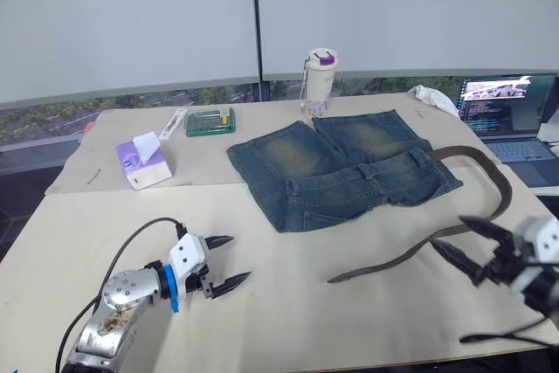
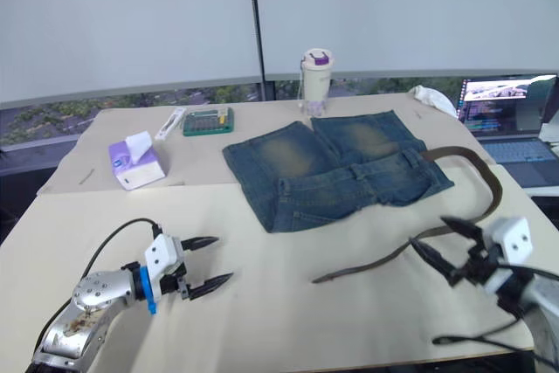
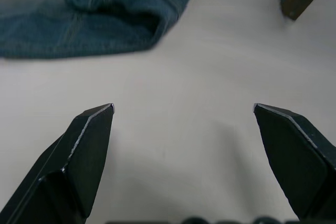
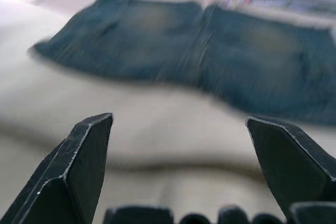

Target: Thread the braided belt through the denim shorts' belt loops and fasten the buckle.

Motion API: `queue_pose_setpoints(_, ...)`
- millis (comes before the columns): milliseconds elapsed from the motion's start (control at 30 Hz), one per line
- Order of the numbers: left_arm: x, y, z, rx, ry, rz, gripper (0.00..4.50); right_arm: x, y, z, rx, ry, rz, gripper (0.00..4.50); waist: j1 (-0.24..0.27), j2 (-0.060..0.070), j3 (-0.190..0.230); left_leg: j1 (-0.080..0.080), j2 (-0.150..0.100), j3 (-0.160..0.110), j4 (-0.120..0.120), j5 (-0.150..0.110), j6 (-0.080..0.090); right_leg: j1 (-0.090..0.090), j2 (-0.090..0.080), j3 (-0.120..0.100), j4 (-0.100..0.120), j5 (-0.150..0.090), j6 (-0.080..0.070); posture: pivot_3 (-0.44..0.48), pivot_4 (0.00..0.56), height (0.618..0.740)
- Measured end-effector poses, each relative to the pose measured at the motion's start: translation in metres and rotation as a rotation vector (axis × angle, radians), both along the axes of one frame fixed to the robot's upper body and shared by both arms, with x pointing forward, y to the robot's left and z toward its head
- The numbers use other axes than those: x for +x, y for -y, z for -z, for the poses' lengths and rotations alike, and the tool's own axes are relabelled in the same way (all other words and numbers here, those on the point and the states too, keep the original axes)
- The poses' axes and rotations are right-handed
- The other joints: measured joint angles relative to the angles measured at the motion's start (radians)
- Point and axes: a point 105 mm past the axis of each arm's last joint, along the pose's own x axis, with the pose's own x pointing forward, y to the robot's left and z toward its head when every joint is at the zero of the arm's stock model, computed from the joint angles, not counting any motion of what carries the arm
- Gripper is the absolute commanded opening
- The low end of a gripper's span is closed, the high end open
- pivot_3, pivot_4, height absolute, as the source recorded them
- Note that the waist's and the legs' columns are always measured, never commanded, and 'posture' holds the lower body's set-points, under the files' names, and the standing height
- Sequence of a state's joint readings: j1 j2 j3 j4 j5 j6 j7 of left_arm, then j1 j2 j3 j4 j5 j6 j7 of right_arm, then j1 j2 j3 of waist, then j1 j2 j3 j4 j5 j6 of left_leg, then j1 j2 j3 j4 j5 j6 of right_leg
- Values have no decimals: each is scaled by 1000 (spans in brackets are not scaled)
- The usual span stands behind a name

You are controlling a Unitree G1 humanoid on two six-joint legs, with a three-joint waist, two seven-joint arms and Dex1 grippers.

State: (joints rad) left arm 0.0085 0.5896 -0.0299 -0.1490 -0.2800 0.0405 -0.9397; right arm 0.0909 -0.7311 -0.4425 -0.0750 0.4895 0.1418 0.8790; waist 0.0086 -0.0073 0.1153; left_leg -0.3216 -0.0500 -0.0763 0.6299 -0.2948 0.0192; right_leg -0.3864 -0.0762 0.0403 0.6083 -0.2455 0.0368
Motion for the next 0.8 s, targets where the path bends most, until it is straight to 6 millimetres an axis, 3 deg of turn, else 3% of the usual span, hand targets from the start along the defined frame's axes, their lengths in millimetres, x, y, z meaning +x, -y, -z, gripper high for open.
queue_pose_setpoints(200,8,24,-39,-45,38,128,4500,69,2,20,-313,-108,79,4471,3,1,0,0,-3,0,2,1,1,-1,-1,-2,0,0,0,0,150,740)
queue_pose_setpoints(400,0,31,-51,-45,-23,204,4500,99,13,42,-468,-242,106,4471,-7,1,0,0,-3,0,2,1,1,-1,-1,0,0,0,-1,0,150,740)
queue_pose_setpoints(567,0,35,-59,-24,-1,215,4500,130,9,30,-531,-209,122,4471,-22,1,0,0,-3,0,1,1,1,-1,0,0,0,1,-2,0,150,740)
queue_pose_setpoints(700,1,36,-60,-29,7,201,4500,142,0,32,-545,-195,119,4471,-23,3,-1,0,-3,0,1,1,1,-1,-1,0,0,1,-2,0,150,740)
queue_pose_setpoints(800,0,35,-56,-33,2,192,4500,147,-5,33,-567,-195,102,3269,-24,3,-1,0,-3,0,1,1,1,-1,0,1,0,1,-2,0,150,740)
